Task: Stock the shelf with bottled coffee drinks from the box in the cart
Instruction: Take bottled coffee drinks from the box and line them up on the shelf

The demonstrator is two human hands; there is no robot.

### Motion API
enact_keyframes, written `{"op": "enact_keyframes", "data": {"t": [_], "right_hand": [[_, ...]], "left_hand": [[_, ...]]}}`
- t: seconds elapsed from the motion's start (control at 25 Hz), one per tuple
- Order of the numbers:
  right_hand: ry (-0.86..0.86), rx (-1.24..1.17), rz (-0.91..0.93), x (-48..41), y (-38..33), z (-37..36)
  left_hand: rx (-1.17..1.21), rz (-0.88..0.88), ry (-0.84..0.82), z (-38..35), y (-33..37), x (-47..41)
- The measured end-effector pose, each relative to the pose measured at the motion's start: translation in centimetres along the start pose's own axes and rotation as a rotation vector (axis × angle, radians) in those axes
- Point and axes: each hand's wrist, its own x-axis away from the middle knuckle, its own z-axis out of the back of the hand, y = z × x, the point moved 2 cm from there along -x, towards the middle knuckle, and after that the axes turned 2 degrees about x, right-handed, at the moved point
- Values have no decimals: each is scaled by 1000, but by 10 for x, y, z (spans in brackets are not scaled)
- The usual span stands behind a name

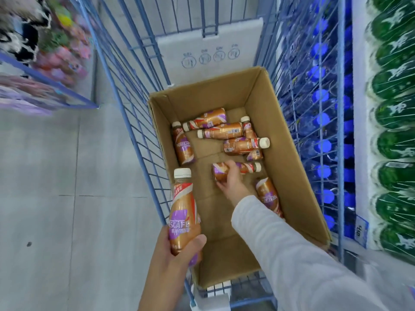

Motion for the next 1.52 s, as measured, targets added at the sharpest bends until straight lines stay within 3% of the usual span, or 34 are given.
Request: {"op": "enact_keyframes", "data": {"t": [0.16, 0.44, 0.72, 0.92, 1.2, 1.52], "right_hand": [[-19, 74, 171, 92, 28, 41], [2, 113, 565, 281, 59, 112], [38, -112, 789, 385, 78, 217], [237, -207, 906, 444, 116, 334], [359, -341, 1029, 502, 211, 492], [495, -547, 1083, 550, 300, 604]], "left_hand": [[-55, -115, -69, 5, 18, 24], [-189, -360, -340, 1, 52, 97], [-454, -573, -543, -46, 37, 180], [-568, -704, -741, -91, -25, 261], [-646, -713, -998, -136, -157, 381], [-813, -779, -1207, -164, -257, 483]]}}
